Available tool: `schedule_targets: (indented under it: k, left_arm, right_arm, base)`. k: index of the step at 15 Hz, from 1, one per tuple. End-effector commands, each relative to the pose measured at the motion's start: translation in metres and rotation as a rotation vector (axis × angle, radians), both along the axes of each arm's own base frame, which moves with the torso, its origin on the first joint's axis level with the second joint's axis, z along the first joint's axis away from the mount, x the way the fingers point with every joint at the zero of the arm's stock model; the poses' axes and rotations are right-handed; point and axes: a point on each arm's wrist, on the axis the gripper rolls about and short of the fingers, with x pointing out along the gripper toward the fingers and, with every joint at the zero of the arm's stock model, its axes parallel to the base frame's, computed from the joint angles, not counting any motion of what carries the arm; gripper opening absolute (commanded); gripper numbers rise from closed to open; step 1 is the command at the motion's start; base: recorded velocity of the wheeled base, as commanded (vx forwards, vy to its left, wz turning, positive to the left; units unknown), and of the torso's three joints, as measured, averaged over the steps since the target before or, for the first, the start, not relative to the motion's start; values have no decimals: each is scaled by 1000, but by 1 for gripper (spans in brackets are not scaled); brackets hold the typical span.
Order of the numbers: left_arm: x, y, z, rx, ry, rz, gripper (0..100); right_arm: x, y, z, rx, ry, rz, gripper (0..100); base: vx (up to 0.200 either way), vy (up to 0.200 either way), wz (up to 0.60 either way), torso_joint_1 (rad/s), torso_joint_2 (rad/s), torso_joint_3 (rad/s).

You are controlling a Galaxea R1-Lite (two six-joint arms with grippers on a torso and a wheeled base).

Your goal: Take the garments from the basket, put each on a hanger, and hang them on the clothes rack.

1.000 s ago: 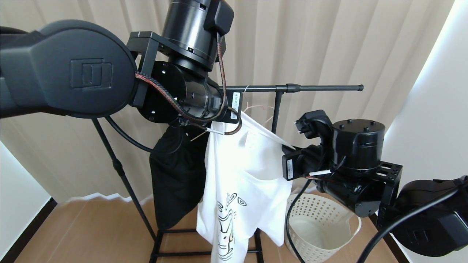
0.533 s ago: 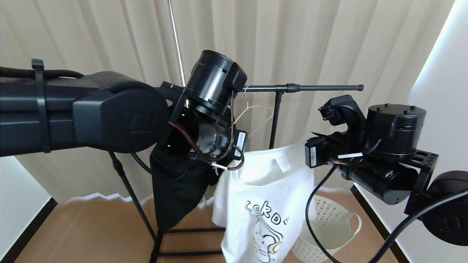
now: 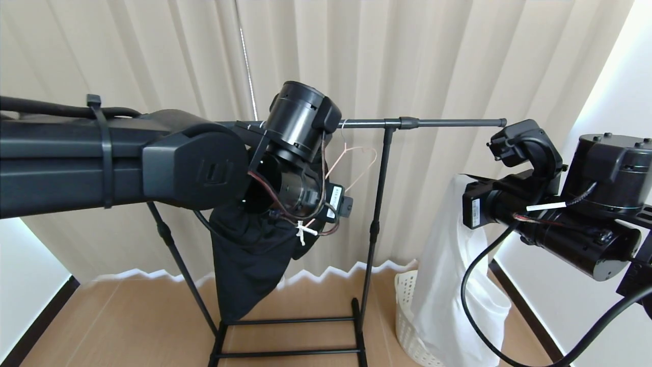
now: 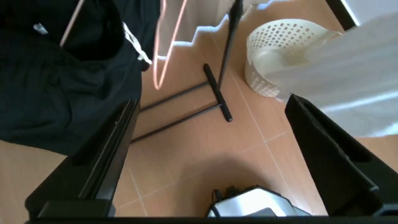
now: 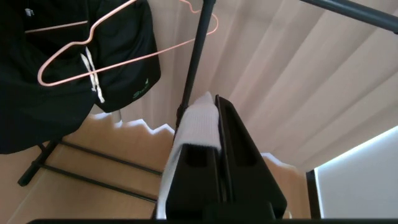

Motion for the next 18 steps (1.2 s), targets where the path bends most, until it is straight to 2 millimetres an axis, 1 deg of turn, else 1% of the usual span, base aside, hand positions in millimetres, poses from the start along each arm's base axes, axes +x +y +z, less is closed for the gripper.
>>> schedule_targets:
  k: [1, 4, 5, 6, 7, 9, 11, 13, 15, 18]
  left_arm:
    - [34, -4, -17, 22, -15, 29, 100]
    - [74, -11, -32, 29, -59, 43, 100]
    - [93, -17, -42, 24, -84, 50, 100]
    - [107, -19, -59, 43, -76, 54, 100]
    - [119, -16, -75, 77, -76, 51, 100]
    - [134, -20, -95, 81, -131, 39, 100]
    - [146, -20, -110, 64, -167, 40, 100]
    - [155, -19, -114, 21, -203, 25, 100]
    - [157, -17, -116, 13, -211, 27, 100]
    - [163, -17, -125, -7, -228, 23, 100]
  right_arm:
    - [-1, -1, 2, 4, -7, -3, 0]
    - [0, -1, 1, 3, -6, -3, 0]
    - [1, -1, 1, 3, -6, -4, 0]
    - [1, -1, 0, 2, -4, -4, 0]
    - [2, -1, 0, 2, -3, -7, 0]
    - [5, -2, -2, -1, 3, -14, 0]
    - [5, -2, -4, -3, 7, -17, 0]
    - [7, -2, -6, -7, 15, -14, 0]
    - [8, -1, -9, -10, 22, -14, 0]
    - [9, -1, -11, -13, 28, -15, 0]
  base:
    - [0, 0, 0, 0, 0, 0]
    - [0, 0, 0, 0, 0, 0]
    - [0, 0, 0, 0, 0, 0]
    - [0, 0, 0, 0, 0, 0]
    - [0, 0, 0, 0, 0, 0]
    - [0, 0, 0, 0, 0, 0]
    - [0, 0, 0, 0, 0, 0]
    - [0, 0, 0, 0, 0, 0]
    - [0, 0, 0, 0, 0, 0]
    - [0, 0, 0, 0, 0, 0]
